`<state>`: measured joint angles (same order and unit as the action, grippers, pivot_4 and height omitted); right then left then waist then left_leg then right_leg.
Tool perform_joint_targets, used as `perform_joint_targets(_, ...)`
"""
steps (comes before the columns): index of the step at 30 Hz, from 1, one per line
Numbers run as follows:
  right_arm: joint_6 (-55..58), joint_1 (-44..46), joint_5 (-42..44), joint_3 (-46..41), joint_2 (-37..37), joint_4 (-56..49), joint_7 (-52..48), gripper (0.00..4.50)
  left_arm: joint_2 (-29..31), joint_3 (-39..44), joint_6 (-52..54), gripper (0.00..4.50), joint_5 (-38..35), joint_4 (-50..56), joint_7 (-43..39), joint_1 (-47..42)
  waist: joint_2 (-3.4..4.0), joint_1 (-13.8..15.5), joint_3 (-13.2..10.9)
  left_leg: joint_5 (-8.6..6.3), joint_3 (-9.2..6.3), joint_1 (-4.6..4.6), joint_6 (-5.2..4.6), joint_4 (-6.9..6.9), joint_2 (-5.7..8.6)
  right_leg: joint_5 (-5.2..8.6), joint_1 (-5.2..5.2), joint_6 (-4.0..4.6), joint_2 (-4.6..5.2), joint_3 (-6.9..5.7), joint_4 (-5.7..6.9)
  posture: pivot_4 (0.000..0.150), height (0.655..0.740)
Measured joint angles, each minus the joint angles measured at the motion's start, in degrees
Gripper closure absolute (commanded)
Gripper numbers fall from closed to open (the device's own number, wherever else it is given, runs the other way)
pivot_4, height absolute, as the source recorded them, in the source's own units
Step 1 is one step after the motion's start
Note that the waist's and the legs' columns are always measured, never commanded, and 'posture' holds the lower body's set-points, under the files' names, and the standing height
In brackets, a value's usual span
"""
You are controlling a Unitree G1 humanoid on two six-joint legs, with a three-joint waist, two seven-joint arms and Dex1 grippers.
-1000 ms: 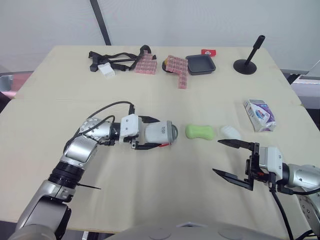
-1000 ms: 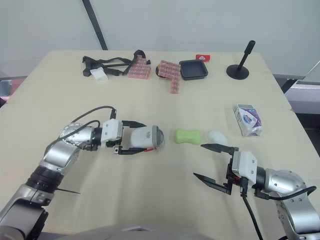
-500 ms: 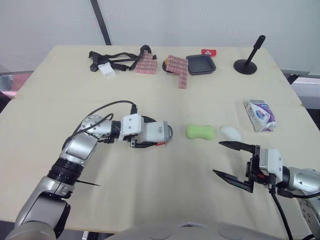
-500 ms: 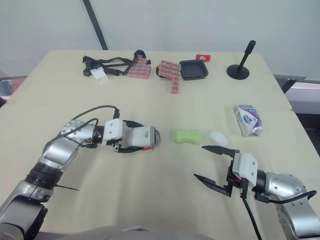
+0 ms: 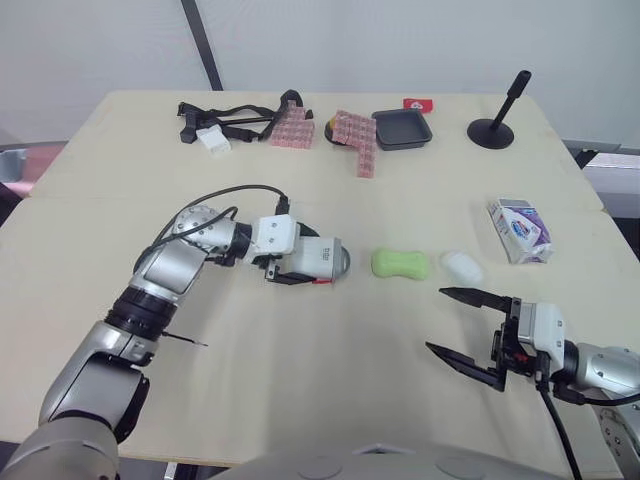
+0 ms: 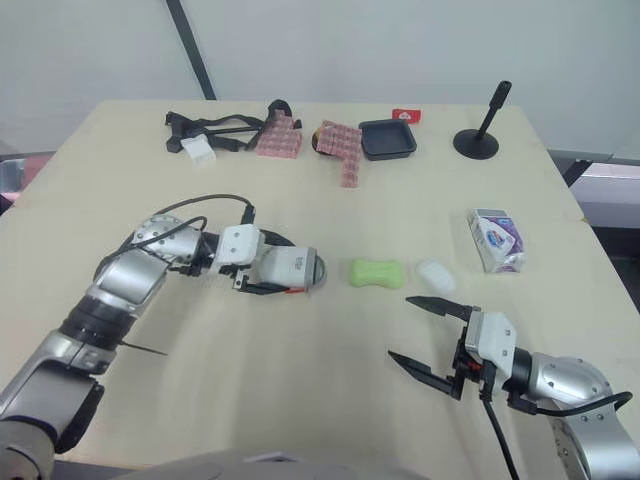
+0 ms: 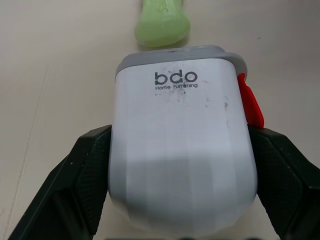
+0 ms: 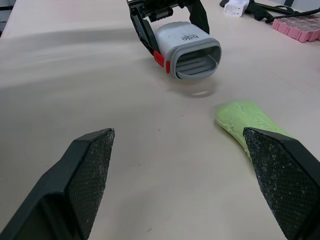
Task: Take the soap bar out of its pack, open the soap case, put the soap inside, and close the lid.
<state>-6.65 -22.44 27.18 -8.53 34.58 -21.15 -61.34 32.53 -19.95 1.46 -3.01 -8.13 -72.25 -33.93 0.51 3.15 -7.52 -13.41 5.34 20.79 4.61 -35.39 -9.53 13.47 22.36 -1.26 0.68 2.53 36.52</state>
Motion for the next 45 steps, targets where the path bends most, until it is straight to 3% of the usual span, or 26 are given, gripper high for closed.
perform_joint_targets(10,-0.93,-0.52,-0.56,0.42,-0.66,0.0,0.57,0.08,-1.33,-3.31,6.48,1.02,1.8,0.2,-0.24,-3.06,0.0,0.09,0.0,0.0,0.0,0.03,0.0,0.01,0.02,0.0,0.0,0.0,0.01,0.0,-0.03,0.15,0.74)
perform_joint_targets(38,-2.31,-0.1,-1.2,1.62,-1.08,1.03,1.64,0.08,-2.49,-6.25,8.06,1.02,7.1,2.01,-0.64,-7.66,-0.01,0.15,-0.01,0.0,-0.02,0.09,0.01,0.03,0.03,-0.01,-0.01,-0.02,0.01,-0.03,-0.1,0.15,0.74)
perform_joint_targets(45,-2.08,0.15,-1.22,2.53,-1.01,0.51,2.3,0.08,0.26,-6.11,7.63,1.02,7.09,1.74,-2.57,-7.66,0.0,0.08,-0.01,0.0,-0.02,0.07,0.02,0.05,0.02,-0.01,-0.01,-0.02,0.01,-0.04,-0.11,0.15,0.74)
